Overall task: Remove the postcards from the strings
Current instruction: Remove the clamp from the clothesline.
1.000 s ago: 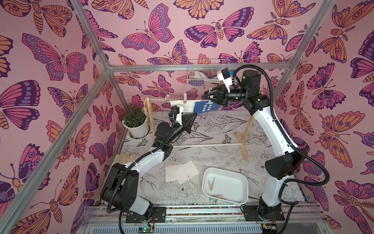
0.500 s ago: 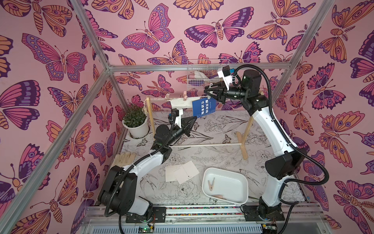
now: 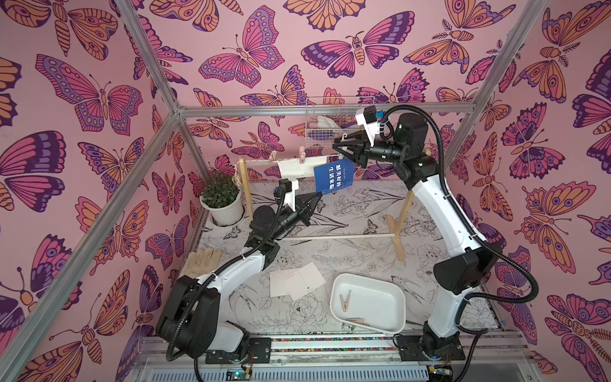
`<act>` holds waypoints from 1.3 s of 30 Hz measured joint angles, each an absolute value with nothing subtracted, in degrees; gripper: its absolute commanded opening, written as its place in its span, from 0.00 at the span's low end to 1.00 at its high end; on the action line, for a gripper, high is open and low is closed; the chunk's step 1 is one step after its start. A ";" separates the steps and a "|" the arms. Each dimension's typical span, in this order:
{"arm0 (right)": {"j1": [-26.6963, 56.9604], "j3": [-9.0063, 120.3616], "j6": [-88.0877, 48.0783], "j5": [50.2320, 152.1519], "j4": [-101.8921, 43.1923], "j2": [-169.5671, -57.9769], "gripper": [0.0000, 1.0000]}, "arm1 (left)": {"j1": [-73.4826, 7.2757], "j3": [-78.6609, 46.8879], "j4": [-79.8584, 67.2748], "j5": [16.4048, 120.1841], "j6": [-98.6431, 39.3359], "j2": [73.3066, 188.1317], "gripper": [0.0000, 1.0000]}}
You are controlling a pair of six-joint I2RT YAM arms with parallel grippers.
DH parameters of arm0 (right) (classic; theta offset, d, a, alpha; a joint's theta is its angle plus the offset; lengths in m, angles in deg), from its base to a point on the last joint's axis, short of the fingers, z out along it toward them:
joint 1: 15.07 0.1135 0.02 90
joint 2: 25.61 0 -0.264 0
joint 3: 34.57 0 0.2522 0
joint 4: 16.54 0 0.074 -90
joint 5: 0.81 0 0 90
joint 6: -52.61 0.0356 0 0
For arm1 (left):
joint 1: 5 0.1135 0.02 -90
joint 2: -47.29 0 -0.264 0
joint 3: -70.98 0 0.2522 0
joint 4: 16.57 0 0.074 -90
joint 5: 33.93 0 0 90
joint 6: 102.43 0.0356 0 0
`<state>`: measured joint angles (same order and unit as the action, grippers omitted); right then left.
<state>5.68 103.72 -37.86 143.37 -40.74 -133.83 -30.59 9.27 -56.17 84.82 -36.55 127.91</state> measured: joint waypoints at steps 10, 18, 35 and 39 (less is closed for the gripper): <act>6.34 101.71 -40.55 142.14 -40.37 -132.08 0.10 | -30.89 10.24 -53.92 84.84 -36.53 125.96 0.00; 6.36 100.79 -42.32 141.79 -39.89 -130.34 0.07 | -30.89 10.43 -52.30 84.84 -36.27 124.26 0.00; 6.78 85.88 -41.49 136.46 -34.18 -119.54 0.05 | -30.89 14.65 -45.77 84.80 -36.05 115.87 0.00; 8.04 74.12 -38.58 131.08 -30.46 -109.18 0.05 | -30.89 16.86 -37.66 84.53 -37.67 107.15 0.00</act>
<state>8.04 74.12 -38.58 131.08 -30.46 -109.18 -30.89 16.86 -37.66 84.53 -37.67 107.15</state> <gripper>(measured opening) 0.273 0.044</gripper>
